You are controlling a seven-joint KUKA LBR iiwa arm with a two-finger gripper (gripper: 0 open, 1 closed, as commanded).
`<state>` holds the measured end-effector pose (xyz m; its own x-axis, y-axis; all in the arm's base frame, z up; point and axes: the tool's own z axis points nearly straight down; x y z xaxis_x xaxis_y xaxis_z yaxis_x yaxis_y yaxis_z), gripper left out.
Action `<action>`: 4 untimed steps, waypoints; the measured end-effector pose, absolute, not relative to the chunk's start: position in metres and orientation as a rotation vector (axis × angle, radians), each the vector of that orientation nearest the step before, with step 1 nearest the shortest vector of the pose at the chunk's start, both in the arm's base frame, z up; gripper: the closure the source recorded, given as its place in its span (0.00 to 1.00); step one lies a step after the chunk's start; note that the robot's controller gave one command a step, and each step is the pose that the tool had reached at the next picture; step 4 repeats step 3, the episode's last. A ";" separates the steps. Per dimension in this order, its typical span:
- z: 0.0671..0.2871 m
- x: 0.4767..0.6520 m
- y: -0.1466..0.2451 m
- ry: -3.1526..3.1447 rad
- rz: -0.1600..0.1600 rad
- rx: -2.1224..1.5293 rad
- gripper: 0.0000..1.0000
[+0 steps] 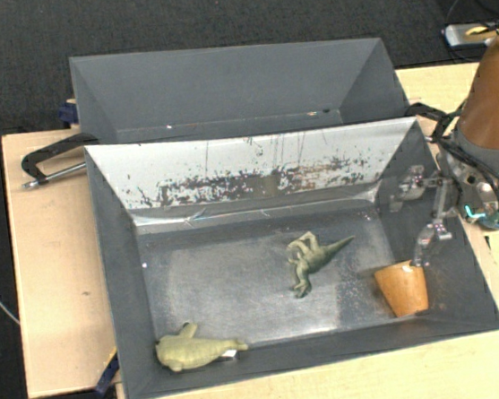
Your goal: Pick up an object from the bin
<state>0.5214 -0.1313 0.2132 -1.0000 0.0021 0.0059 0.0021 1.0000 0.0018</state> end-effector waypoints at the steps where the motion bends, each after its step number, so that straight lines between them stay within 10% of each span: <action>1: 0.084 0.567 -0.061 -3.103 -0.006 0.468 0.00; 2: 0.088 0.568 -0.063 -3.108 -0.001 0.465 1.00; 3: 0.255 0.584 -0.059 -3.001 0.006 0.975 1.00; 4: 0.255 0.584 -0.059 -3.001 0.006 0.975 1.00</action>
Offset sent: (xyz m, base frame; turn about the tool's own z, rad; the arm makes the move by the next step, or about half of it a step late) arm 0.0454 0.0672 -0.1266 -0.2993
